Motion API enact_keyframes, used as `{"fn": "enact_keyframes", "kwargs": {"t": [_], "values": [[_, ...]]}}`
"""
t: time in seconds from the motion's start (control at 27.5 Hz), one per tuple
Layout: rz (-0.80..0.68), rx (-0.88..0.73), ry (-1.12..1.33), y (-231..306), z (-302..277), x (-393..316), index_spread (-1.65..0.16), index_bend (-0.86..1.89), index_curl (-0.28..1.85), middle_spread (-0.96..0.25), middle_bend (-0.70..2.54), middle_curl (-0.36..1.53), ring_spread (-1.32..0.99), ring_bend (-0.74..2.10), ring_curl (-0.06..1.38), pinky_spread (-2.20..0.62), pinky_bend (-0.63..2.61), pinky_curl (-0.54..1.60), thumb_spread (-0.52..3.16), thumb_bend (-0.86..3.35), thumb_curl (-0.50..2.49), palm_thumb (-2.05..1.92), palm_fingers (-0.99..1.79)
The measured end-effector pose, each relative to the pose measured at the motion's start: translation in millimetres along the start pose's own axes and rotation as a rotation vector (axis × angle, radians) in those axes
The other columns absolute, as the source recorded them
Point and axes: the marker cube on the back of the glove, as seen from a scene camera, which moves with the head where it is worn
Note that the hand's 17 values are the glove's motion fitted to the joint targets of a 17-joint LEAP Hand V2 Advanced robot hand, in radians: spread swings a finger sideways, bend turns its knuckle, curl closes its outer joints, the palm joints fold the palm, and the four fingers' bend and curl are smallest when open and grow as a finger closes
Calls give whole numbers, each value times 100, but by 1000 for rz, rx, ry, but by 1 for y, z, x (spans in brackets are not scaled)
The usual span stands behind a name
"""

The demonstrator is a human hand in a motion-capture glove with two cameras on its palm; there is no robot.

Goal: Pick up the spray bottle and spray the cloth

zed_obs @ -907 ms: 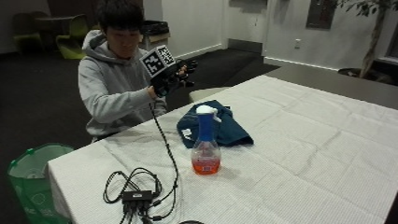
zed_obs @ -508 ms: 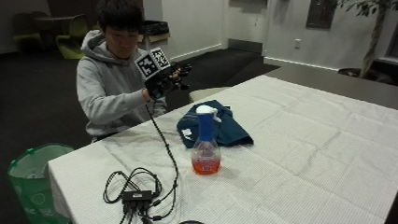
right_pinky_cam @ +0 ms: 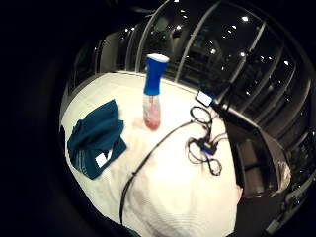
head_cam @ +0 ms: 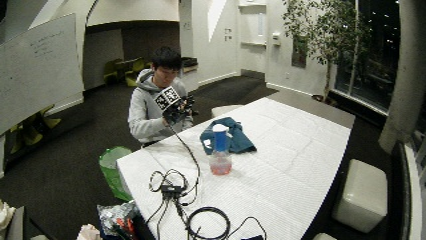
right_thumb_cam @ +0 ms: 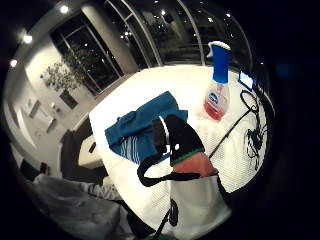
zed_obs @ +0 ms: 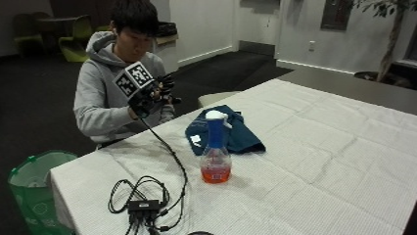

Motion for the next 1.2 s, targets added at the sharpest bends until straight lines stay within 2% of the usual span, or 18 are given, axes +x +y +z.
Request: {"fn": "enact_keyframes", "kwargs": {"t": [0.44,1.2], "values": [[159,-33,-151,-22,65,72,-32,4,6,-2,42,30,4,48,23,24,59,30,105,5,28,57,4],[416,-46,-668,-96,151,83,-30,10,9,-3,45,34,2,53,27,23,60,33,104,-2,32,63,3]]}}
